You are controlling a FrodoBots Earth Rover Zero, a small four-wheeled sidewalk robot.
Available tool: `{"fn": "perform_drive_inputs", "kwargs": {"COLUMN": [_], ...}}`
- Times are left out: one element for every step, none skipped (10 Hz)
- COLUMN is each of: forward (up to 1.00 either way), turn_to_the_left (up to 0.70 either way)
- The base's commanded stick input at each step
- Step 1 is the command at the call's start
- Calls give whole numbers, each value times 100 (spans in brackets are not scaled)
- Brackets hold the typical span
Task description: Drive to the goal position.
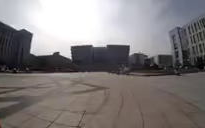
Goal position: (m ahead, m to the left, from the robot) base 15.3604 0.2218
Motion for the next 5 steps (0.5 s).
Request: {"fn": "perform_drive_inputs", "kwargs": {"forward": [100,100,100,100,100], "turn_to_the_left": [0,0,0,0,0]}}
